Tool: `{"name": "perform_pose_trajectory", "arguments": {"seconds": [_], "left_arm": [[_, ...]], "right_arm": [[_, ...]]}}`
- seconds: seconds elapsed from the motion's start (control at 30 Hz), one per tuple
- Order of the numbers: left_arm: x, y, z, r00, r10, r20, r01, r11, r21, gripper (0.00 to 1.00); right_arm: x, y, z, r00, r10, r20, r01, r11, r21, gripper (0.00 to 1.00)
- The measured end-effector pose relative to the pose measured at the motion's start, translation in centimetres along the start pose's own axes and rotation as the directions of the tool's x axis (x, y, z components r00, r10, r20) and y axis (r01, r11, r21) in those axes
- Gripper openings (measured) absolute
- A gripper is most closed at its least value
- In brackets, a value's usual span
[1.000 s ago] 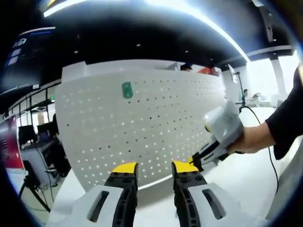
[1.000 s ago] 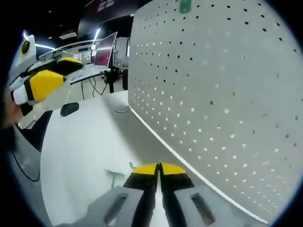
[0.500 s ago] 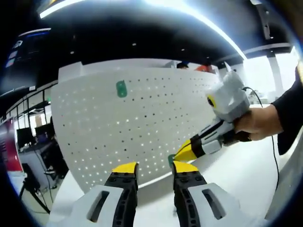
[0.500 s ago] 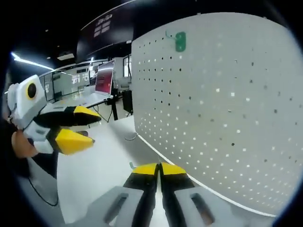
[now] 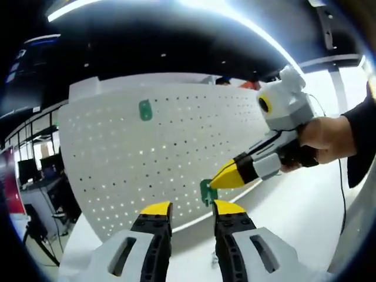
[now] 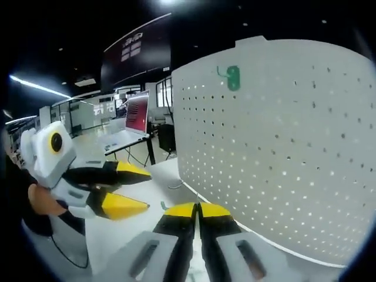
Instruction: Insert the hook assembly into the mounting plate slot until the hook locks in place.
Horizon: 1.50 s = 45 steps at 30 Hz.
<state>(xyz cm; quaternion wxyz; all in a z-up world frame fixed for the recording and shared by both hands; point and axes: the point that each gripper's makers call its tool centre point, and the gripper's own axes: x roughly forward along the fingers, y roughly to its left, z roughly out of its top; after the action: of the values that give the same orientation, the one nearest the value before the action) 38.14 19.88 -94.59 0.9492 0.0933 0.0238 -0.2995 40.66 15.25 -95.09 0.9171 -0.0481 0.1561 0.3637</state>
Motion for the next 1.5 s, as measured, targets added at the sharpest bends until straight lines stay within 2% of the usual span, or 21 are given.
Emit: {"name": "perform_pose_trajectory", "arguments": {"seconds": [0.53,1.03,1.5], "left_arm": [[-0.1,-0.4,0.6,1.0,-0.02,0.022,0.019,1.0,0.013,0.16],[-0.1,-1.0,0.9,0.999,-0.045,0.029,0.044,0.998,0.038,0.06],[0.0,-1.2,1.0,0.998,-0.055,0.032,0.053,0.998,0.042,0.05]], "right_arm": [[-0.3,2.8,1.1,0.998,0.053,0.024,-0.053,0.998,0.016,0.0],[-0.5,3.8,1.2,0.998,0.061,0.027,-0.062,0.998,0.027,0.0],[-0.6,4.0,1.4,0.998,0.063,0.03,-0.064,0.997,0.032,0.0]]}}
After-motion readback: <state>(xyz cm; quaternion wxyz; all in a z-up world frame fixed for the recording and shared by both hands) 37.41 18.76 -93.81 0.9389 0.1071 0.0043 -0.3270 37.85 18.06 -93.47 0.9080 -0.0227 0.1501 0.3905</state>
